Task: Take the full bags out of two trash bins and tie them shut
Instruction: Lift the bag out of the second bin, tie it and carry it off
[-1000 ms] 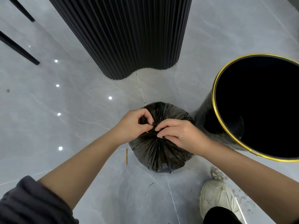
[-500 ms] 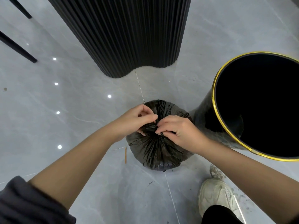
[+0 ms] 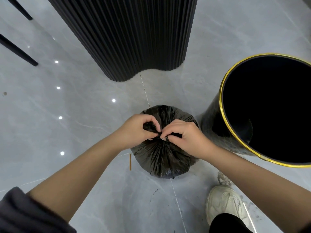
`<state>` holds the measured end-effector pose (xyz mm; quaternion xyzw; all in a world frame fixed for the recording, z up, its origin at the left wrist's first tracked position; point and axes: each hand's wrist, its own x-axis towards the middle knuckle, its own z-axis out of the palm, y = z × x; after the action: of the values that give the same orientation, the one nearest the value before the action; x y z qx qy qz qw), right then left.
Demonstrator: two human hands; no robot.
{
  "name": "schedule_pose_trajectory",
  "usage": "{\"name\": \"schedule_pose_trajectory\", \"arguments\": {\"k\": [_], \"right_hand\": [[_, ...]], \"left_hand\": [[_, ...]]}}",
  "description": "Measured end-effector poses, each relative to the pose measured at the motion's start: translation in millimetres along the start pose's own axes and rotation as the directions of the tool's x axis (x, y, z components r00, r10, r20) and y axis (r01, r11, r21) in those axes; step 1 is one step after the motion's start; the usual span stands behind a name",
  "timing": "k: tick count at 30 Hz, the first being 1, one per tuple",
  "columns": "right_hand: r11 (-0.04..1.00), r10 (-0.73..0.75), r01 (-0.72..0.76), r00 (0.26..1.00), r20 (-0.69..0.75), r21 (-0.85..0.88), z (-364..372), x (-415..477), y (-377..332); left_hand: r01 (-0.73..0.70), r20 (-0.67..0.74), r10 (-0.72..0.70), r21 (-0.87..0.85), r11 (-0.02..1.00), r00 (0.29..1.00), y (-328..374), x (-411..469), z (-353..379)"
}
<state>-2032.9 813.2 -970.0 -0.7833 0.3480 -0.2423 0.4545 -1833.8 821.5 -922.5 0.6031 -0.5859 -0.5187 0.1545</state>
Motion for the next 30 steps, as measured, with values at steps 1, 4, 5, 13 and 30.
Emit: {"name": "schedule_pose_trajectory", "arguments": {"k": [1, 4, 5, 13, 30], "right_hand": [[0.995, 0.066, -0.066, 0.998, 0.001, 0.073, -1, 1, -1], [0.948, 0.216, -0.215, 0.976, 0.018, 0.237, -3, 5, -2], [0.933, 0.242, -0.238, 0.97, 0.019, 0.271, -3, 6, -2], [0.866, 0.354, -0.31, 0.934, -0.043, 0.393, 1, 12, -4], [0.976, 0.183, -0.156, 0.964, -0.191, 0.15, 5, 2, -9]], "left_hand": [[-0.089, -0.032, 0.091, 0.067, 0.994, 0.995, -4, -1, 1], [-0.302, -0.042, 0.314, 0.183, 0.936, 0.948, -13, -4, 1], [-0.347, -0.04, 0.366, 0.235, 0.908, 0.93, -14, -5, 1], [-0.453, -0.037, 0.544, 0.509, 0.732, 0.838, -16, -9, 3], [0.03, 0.237, -0.104, 0.293, 0.956, 0.966, 10, 3, -3]]}}
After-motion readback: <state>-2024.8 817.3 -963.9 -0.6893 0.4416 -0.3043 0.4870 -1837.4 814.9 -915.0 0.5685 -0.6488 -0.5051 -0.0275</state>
